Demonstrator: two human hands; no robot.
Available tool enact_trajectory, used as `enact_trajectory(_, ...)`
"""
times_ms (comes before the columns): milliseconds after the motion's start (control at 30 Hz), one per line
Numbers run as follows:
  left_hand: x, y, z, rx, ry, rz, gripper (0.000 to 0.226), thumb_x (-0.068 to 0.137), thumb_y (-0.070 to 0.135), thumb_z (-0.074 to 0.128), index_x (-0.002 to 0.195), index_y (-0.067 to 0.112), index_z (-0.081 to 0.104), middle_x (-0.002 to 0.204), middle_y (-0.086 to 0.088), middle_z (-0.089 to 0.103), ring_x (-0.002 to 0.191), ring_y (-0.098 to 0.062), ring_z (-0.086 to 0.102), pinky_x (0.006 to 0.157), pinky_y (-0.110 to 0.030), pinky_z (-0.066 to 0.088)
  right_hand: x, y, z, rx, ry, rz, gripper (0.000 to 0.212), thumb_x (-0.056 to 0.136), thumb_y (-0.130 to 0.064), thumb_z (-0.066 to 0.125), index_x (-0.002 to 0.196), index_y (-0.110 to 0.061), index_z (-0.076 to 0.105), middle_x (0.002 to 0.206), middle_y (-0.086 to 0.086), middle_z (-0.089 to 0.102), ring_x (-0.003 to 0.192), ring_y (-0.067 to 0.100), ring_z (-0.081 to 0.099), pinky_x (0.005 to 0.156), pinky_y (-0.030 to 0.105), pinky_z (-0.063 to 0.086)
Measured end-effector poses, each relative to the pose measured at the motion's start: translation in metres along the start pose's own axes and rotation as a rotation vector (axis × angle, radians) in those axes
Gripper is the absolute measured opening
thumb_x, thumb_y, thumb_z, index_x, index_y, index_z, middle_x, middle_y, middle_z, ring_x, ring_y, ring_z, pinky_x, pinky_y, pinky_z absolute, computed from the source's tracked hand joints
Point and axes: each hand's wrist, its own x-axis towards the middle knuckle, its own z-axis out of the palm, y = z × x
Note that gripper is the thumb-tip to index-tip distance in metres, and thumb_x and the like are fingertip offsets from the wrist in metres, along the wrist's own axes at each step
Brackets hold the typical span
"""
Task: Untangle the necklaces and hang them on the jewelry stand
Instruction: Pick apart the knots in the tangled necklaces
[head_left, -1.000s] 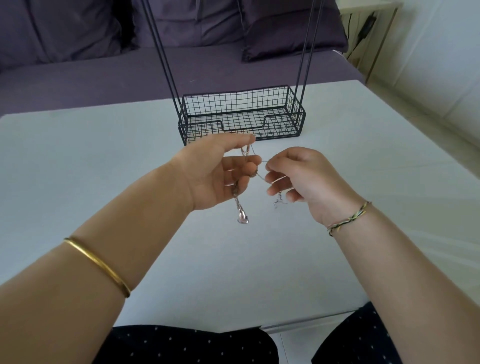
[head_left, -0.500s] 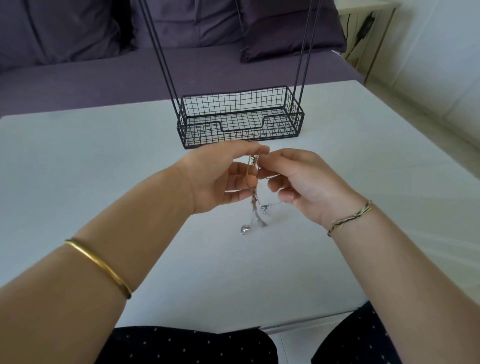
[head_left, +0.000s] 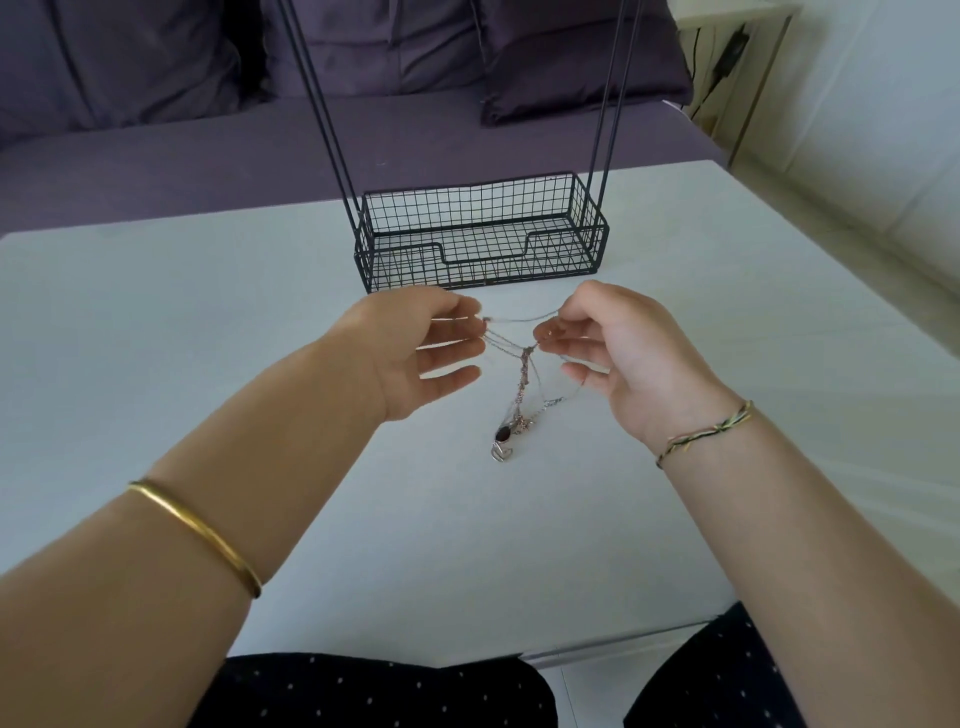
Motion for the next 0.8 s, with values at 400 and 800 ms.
enact_trajectory(400, -0.0036, 0.0030, 0.0040, -0.027, -0.005, 0.016, 0.016, 0.095, 0.014, 0.048, 0.096, 0.013, 0.064, 0.054, 0.003, 0.045, 0.038, -0.008, 0.043, 0.065, -0.027, 0.056, 0.0001, 0.0019, -0.0004, 0.290, -0.043, 0.101, 0.016, 0.086, -0.011, 0.049, 0.071, -0.017, 0.047, 0.055, -0.004, 0.063, 0.069, 0.014, 0.062, 0.085, 0.035, 0.046)
enact_trajectory(800, -0.0063, 0.0052, 0.0050, 0.011, -0.052, 0.042, 0.020, 0.092, 0.019, 0.051, 0.101, 0.013, 0.068, 0.063, 0.000, 0.050, 0.038, -0.007, 0.025, 0.041, -0.013, 0.036, -0.0013, 0.0076, 0.0051, 0.020, -0.144, -0.009, 0.014, 0.088, 0.000, 0.050, 0.088, -0.012, 0.058, 0.076, 0.005, 0.065, 0.072, 0.020, 0.064, 0.076, 0.034, 0.051)
